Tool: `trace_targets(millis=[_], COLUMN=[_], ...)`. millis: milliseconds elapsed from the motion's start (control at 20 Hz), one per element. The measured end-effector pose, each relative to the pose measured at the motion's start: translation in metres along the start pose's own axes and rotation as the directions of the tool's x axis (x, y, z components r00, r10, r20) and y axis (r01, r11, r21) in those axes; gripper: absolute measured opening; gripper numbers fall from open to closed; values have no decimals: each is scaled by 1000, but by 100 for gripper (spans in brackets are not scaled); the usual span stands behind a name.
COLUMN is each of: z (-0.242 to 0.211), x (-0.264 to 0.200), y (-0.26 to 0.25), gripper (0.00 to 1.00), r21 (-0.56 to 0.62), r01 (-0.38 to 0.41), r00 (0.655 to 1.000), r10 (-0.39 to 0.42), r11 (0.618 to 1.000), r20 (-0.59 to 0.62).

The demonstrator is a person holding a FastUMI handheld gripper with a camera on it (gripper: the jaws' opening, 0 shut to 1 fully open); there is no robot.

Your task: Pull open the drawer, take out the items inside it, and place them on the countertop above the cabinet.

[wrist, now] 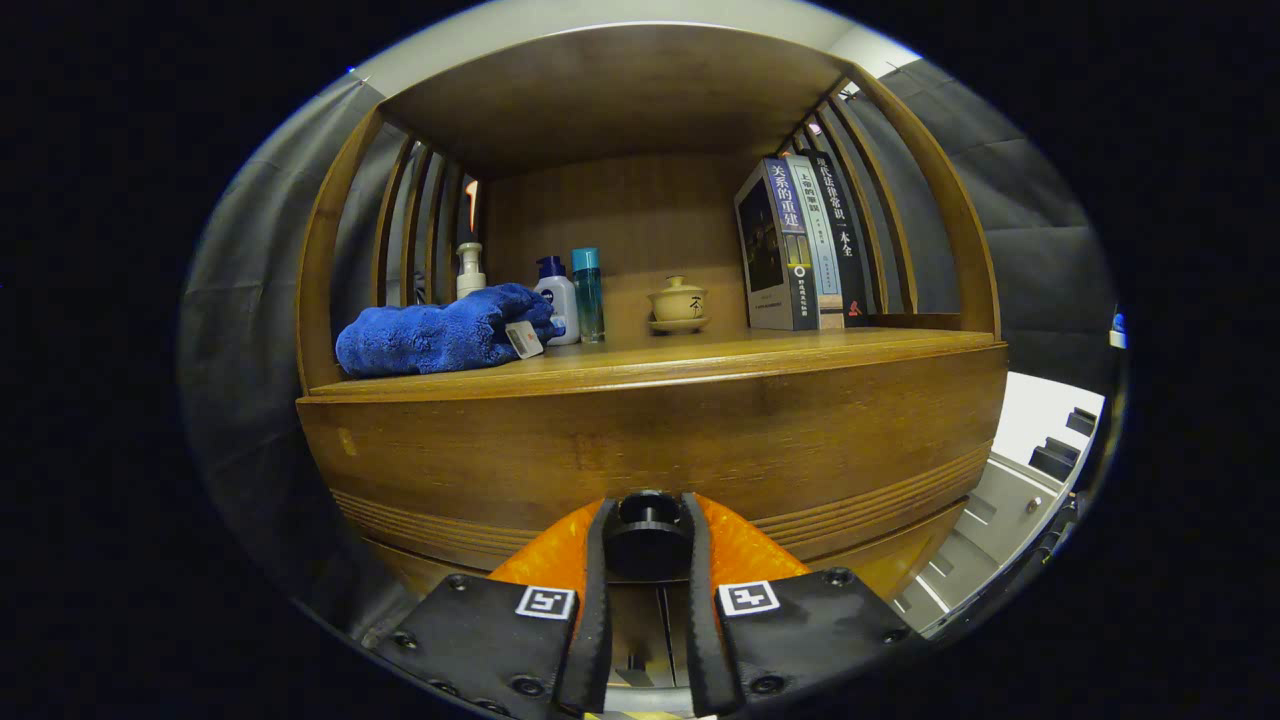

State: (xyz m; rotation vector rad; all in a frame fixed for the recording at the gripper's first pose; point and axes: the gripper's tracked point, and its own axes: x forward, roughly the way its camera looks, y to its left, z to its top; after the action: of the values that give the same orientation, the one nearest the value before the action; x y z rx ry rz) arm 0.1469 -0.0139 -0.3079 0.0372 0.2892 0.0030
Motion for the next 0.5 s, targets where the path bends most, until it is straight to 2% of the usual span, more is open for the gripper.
trace_targets(millis=[500], z=[-5], x=[-39], y=[-3], gripper=[39], r21=[4], r01=[-7], r00=[999], r10=[7], r11=[1000], r20=[-40])
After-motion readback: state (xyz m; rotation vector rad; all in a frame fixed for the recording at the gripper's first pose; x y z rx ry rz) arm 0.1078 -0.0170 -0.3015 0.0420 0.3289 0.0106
